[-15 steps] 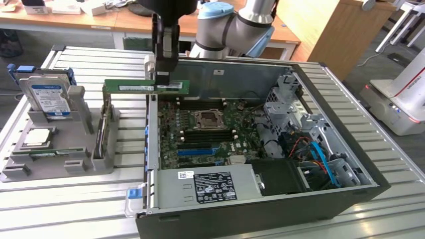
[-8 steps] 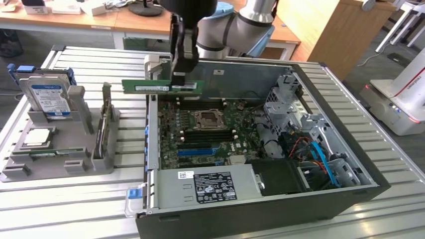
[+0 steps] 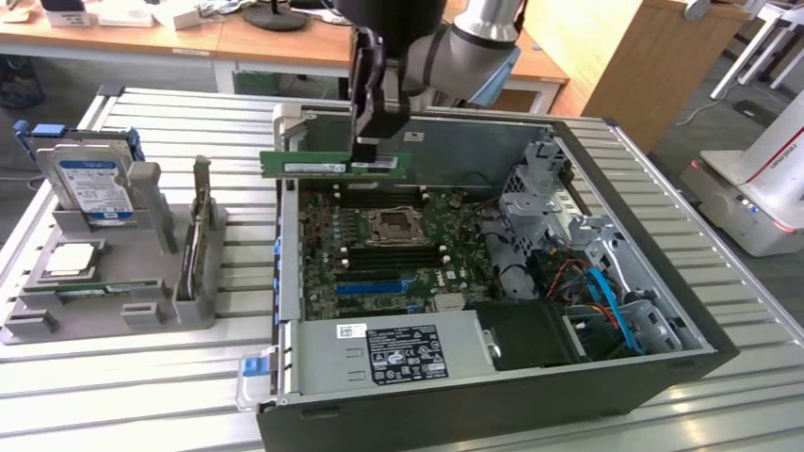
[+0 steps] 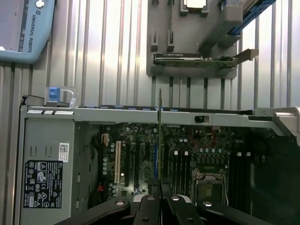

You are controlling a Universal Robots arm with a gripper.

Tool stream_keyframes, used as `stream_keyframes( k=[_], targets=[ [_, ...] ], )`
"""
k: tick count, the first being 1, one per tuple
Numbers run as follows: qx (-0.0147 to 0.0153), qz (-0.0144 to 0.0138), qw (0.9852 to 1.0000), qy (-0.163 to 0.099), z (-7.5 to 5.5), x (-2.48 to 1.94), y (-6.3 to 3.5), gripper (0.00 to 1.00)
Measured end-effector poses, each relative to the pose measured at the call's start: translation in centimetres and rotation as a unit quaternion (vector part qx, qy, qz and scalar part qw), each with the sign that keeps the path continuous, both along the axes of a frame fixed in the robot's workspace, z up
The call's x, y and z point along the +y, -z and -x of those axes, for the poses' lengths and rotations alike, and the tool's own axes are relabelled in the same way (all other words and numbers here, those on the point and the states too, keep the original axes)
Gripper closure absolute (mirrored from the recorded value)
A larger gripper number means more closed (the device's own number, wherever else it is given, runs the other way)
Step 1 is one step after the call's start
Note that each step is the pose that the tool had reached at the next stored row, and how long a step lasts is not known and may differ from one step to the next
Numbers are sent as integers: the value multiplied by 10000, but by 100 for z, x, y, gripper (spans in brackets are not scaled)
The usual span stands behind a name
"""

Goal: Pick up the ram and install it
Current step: 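Pick up the ram and move it above insertion slot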

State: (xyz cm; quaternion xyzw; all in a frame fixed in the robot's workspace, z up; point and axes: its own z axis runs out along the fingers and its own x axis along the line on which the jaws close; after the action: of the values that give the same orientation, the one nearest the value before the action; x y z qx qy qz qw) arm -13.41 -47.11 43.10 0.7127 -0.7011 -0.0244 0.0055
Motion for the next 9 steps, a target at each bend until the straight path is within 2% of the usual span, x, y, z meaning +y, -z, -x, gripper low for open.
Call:
stream_keyframes(
  k=[9],
  targets=[
    [0, 1, 10000, 0, -285, 0, -1, 88]
  ],
)
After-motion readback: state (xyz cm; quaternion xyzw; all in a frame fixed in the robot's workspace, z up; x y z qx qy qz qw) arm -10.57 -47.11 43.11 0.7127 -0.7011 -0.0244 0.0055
